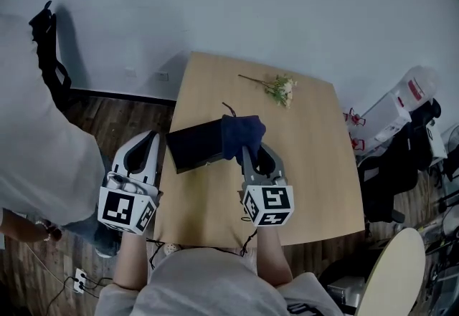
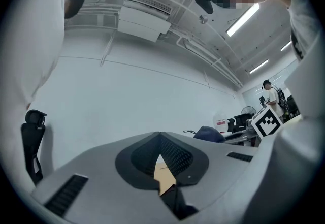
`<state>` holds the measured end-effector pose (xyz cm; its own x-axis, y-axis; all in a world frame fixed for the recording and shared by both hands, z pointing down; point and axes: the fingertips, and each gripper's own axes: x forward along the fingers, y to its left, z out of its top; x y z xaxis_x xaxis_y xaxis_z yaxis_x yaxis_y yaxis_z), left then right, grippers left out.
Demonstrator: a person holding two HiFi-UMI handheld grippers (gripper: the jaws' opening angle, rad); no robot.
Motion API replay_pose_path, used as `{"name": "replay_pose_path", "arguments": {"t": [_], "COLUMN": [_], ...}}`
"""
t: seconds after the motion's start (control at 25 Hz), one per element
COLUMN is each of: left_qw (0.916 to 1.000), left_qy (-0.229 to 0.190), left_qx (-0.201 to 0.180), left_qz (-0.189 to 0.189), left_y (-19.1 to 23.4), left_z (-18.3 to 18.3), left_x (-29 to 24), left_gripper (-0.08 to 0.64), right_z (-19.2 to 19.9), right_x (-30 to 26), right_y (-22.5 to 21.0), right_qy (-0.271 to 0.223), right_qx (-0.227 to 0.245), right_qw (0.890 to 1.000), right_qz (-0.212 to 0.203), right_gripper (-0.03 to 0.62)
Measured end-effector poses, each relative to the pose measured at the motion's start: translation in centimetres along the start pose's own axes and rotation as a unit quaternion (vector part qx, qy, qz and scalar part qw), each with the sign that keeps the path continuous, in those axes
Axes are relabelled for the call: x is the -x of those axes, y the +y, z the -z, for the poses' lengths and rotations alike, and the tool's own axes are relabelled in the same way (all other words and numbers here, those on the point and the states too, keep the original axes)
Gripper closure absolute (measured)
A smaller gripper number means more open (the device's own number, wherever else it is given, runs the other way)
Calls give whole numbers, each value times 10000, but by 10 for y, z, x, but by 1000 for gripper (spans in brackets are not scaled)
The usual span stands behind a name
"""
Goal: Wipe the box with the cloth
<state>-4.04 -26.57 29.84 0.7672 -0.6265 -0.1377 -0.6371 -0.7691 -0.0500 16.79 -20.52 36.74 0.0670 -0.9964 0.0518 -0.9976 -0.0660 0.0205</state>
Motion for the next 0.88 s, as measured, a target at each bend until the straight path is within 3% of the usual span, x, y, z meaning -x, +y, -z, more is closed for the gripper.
{"name": "replay_pose_path", "arguments": {"t": [0.36, 0.88], "left_qw": [10000, 9998], "left_qy": [-92, -162], "left_qx": [-36, 30], "left_qz": [0, -124], "left_y": [-4, 2], "left_z": [-11, -11], "left_x": [-3, 0], "left_gripper": [552, 552], "right_z": [-33, -46], "right_x": [18, 26], "right_y": [-7, -8], "right_qy": [-447, -767], "right_qx": [21, 88], "right_qw": [9989, 9967], "right_qz": [141, 248], "right_gripper": [499, 499]}}
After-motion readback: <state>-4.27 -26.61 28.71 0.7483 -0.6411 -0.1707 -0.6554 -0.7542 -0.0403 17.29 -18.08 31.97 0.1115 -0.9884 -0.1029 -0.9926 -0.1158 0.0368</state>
